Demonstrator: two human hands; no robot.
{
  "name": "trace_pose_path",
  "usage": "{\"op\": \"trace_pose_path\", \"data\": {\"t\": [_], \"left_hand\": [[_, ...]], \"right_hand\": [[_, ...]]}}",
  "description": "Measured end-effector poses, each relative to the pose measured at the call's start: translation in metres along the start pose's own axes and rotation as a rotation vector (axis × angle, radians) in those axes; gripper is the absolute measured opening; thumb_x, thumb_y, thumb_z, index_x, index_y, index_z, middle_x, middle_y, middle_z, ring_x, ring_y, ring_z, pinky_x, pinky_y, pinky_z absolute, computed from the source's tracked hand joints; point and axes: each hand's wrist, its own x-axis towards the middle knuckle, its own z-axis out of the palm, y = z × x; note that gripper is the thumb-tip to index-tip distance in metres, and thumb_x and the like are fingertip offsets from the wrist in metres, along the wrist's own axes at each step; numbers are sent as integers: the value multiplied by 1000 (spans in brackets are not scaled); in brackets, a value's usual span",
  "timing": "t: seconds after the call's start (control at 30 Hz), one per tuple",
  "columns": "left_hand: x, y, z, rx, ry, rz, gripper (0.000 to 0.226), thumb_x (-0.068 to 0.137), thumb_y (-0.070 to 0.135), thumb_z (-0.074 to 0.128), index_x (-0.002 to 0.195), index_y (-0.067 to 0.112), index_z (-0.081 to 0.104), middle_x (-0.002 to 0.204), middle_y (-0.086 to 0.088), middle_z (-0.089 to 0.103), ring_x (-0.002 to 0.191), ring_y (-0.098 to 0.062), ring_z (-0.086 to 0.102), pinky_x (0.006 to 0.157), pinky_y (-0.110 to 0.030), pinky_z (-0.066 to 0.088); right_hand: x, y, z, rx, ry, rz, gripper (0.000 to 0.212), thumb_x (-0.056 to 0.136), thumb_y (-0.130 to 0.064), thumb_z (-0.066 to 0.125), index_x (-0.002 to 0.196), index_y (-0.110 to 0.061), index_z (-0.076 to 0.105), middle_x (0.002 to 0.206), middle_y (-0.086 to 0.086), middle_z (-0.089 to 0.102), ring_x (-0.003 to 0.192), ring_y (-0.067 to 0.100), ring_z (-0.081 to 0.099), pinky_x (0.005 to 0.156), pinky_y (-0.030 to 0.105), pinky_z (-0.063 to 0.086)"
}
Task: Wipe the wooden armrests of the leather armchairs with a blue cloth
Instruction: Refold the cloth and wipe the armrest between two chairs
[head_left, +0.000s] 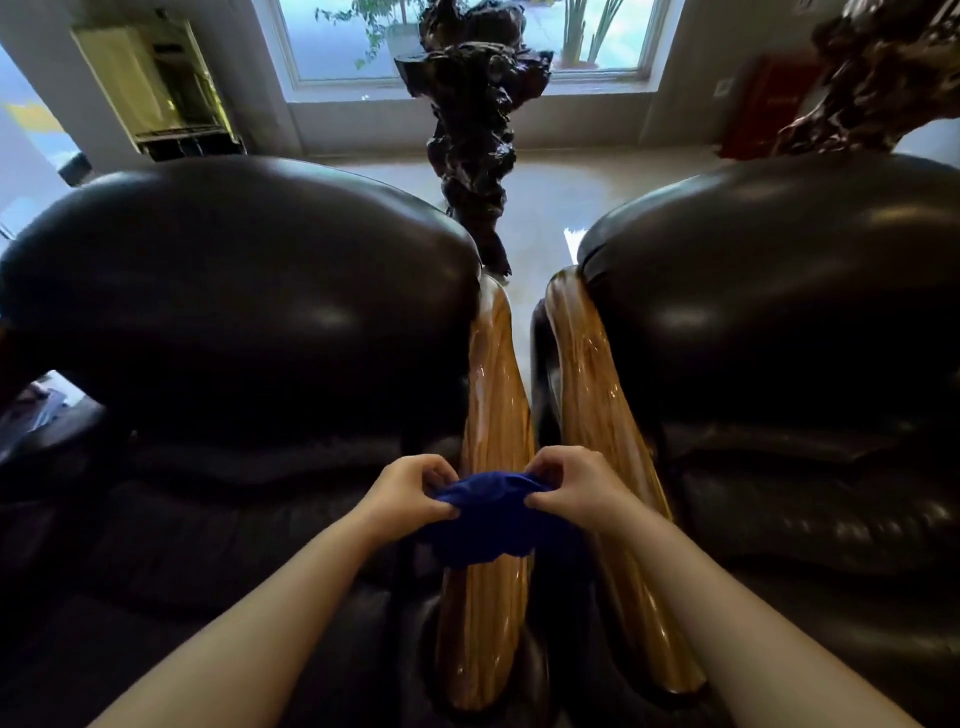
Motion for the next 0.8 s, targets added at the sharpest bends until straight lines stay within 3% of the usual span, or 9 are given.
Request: {"op": "trace_pose_path", "data": {"t": [0.17,0.33,0.47,0.6,0.7,0.73,0.8], "left_hand": [[64,-23,10,48,-17,38,23,70,13,73,82,29,61,84,3,65,75,-4,63,58,-17,48],[118,-47,23,98,114,156,25,71,8,71,82,27,59,86,6,58,78,-7,60,63,-18,48],[134,-82,53,210,140,195,25,75,7,67,93,22,59,99,4,54,93,-11,56,81,-28,51],[133,-119,79,219,81,170,35,79,9,60,112,20,58,119,5,54,116,-8,46,103,-29,40],[132,-126,84,183,368,191,36,88,19,47,124,18,52,129,3,54,121,-1,41,108,-29,35],[133,-124,87,197,489,179,41,92,25,39,132,19,43,140,4,44,129,-1,31,111,-29,27],[134,-114,99,239,571,148,50,94,35,23,142,26,16,153,6,14,141,-2,5,114,-31,9]], "right_hand": [[59,37,3,-29,-42,-6,22,76,-16,71,89,-31,59,88,-9,61,82,4,60,64,17,46],[115,67,12,-113,113,-83,27,73,-16,73,85,-33,56,85,-11,58,79,3,59,60,15,44],[132,101,46,-198,188,-74,30,74,-15,69,85,-38,52,90,-20,46,84,1,51,66,13,38],[134,129,78,-139,191,-15,28,82,-20,62,109,-25,58,111,-10,54,106,8,52,86,19,39],[135,131,88,-275,572,-2,39,90,-30,46,127,-22,47,130,-1,51,122,16,46,102,36,34],[136,128,90,-277,703,36,44,92,-34,40,135,-24,38,140,1,43,131,19,36,107,41,26],[140,121,99,-220,777,102,55,93,-43,27,145,-29,13,155,-1,13,143,18,9,112,43,8]]}}
